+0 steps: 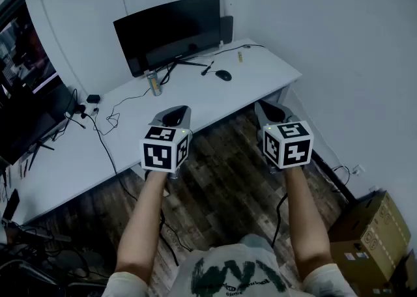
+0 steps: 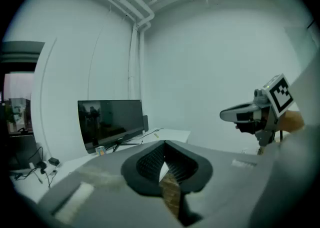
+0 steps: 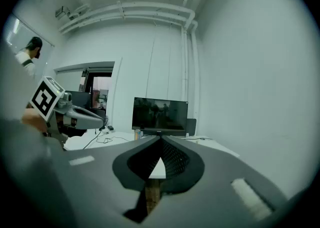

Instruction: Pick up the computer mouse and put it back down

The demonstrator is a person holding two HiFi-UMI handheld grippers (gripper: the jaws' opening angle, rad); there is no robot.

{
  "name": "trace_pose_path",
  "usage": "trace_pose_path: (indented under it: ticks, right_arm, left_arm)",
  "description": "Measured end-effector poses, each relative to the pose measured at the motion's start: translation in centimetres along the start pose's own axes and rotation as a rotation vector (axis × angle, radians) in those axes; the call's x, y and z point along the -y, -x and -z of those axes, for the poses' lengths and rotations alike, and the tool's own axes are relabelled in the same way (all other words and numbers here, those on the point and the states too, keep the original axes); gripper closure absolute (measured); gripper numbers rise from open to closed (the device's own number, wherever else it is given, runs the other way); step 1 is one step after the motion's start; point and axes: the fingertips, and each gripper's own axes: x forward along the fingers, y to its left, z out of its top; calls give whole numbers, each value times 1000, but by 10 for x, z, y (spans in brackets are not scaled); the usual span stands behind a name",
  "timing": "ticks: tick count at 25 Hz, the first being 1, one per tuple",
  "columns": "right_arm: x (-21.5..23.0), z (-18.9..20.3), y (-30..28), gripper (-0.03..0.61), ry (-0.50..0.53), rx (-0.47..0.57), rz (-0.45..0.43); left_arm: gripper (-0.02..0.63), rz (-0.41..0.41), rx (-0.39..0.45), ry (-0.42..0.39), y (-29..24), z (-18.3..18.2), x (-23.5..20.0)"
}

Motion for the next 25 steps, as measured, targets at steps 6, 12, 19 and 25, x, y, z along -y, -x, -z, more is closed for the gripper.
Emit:
trace_pose_path:
  ticks: [6, 12, 19, 25]
  right_arm:
    - [2, -3, -10, 573, -20, 19, 14]
    - [0, -6, -22, 518, -30, 20, 13]
    - [3, -11, -44, 456, -29, 21, -5]
    - [26, -7, -80, 448, -24, 18, -31]
  left_arm:
    - [611, 14, 1, -7, -10, -3, -7]
    - [611, 25, -1, -11, -17, 0, -15]
    - [611, 26, -7, -5, -38, 1, -26]
    - [611, -1, -16, 0, -77, 0, -37]
